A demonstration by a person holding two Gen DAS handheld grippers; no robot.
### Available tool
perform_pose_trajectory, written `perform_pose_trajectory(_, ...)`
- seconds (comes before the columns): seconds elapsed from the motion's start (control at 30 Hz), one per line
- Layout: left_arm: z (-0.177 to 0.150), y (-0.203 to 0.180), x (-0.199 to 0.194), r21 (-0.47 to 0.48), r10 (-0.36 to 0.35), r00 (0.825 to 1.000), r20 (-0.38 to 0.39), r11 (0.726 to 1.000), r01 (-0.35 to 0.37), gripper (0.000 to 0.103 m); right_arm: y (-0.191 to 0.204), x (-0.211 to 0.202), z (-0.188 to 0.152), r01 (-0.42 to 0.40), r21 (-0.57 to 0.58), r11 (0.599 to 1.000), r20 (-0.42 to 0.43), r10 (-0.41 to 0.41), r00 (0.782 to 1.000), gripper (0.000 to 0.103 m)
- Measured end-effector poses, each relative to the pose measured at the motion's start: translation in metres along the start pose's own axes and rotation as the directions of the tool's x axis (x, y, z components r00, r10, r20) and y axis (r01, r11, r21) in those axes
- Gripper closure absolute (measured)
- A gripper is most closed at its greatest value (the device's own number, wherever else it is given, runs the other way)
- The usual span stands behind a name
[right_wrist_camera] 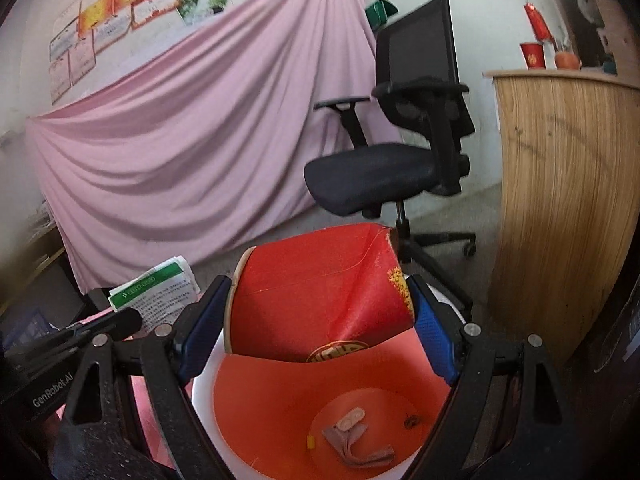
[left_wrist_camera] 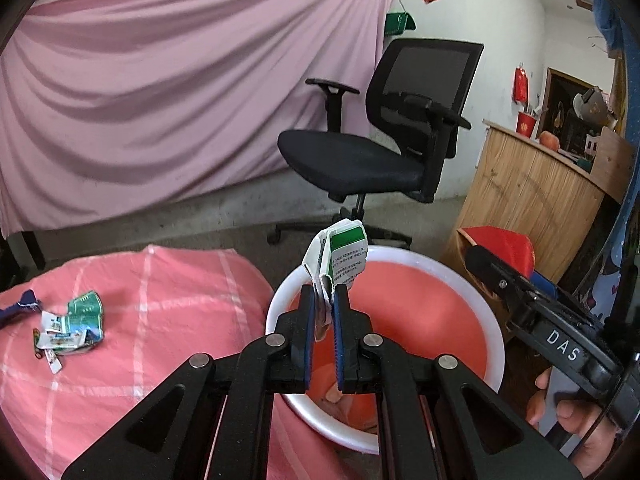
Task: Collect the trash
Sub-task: 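Carry the can and wrapper over the bucket and open both tools, then move both tools back over the table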
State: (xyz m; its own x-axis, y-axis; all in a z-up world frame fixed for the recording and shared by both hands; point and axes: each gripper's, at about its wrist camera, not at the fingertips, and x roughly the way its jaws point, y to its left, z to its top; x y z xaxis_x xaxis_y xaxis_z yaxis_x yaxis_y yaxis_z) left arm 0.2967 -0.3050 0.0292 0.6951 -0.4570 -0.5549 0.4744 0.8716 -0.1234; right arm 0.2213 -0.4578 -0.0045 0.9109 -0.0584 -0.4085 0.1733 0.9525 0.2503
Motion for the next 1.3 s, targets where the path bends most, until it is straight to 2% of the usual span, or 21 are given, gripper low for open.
perform_pose_trajectory(0.2, -0.007, 0.009, 0.012, -0.025, -0.012, 0.997, -0.072, 1.000, 0.011, 0.093, -0.004, 0.011, -0.004, 0.001, 0.014, 1.000, -0.061, 0.000, 0.998, 0.002)
perform_pose_trajectory(0.27, -0.011, 0.013, 0.014, -0.037, -0.014, 0.996, -0.094, 0.999, 0.010, 0.088, -0.005, 0.013, -0.005, 0.002, 0.014, 1.000, -0.074, -0.001, 0.997, 0.002)
perform_pose_trajectory(0.33, -0.012, 0.017, 0.016, -0.054, -0.015, 0.994, -0.110, 0.999, 0.009, 0.077, -0.005, 0.014, -0.005, 0.004, 0.013, 1.000, -0.080, -0.003, 0.997, 0.002)
perform_pose_trajectory(0.37, -0.013, 0.018, 0.016, -0.064, -0.017, 0.993, -0.114, 0.998, 0.009, 0.075, -0.005, 0.014, -0.005, 0.004, 0.013, 1.000, -0.081, -0.003, 0.997, 0.002)
perform_pose_trajectory(0.5, -0.014, 0.027, 0.014, -0.094, -0.003, 0.992, -0.126, 0.996, -0.009, 0.073, -0.005, 0.014, -0.004, 0.005, 0.015, 1.000, -0.090, -0.004, 0.996, 0.001)
perform_pose_trajectory(0.73, -0.012, 0.041, 0.001, -0.123, 0.028, 0.995, -0.100, 0.992, -0.041, 0.060, -0.005, 0.016, 0.000, 0.002, 0.015, 1.000, -0.096, -0.001, 0.995, 0.001)
perform_pose_trajectory(0.87, -0.012, 0.053, -0.014, -0.147, 0.052, 0.996, -0.068, 0.987, -0.062, 0.049, 0.000, 0.014, 0.003, -0.004, 0.011, 1.000, -0.085, 0.005, 0.996, 0.000)
perform_pose_trajectory(0.97, -0.011, 0.064, -0.029, -0.169, 0.086, 0.996, -0.024, 0.982, -0.089, 0.035, 0.008, 0.011, 0.005, -0.011, 0.004, 1.000, -0.066, 0.012, 0.998, 0.000)
perform_pose_trajectory(1.03, -0.009, 0.071, -0.038, -0.186, 0.111, 0.994, 0.015, 0.977, -0.107, 0.012, 0.016, 0.008, 0.007, -0.022, -0.007, 1.000, -0.045, 0.022, 0.999, 0.000)
perform_pose_trajectory(1.07, -0.009, 0.074, -0.046, -0.196, 0.137, 0.989, 0.051, 0.973, -0.124, 0.008, 0.019, 0.006, 0.008, -0.027, -0.010, 1.000, -0.035, 0.026, 0.999, 0.000)
perform_pose_trajectory(1.17, -0.008, 0.085, -0.069, -0.210, 0.193, 0.968, 0.157, 0.965, -0.159, 0.003, 0.030, -0.001, 0.012, -0.055, -0.020, 0.998, 0.019, 0.056, 0.998, 0.000)
perform_pose_trajectory(1.3, -0.008, 0.099, -0.094, -0.220, 0.246, 0.939, 0.239, 0.956, -0.194, 0.002, 0.049, -0.011, 0.017, -0.103, -0.034, 0.994, 0.092, 0.106, 0.990, 0.000)
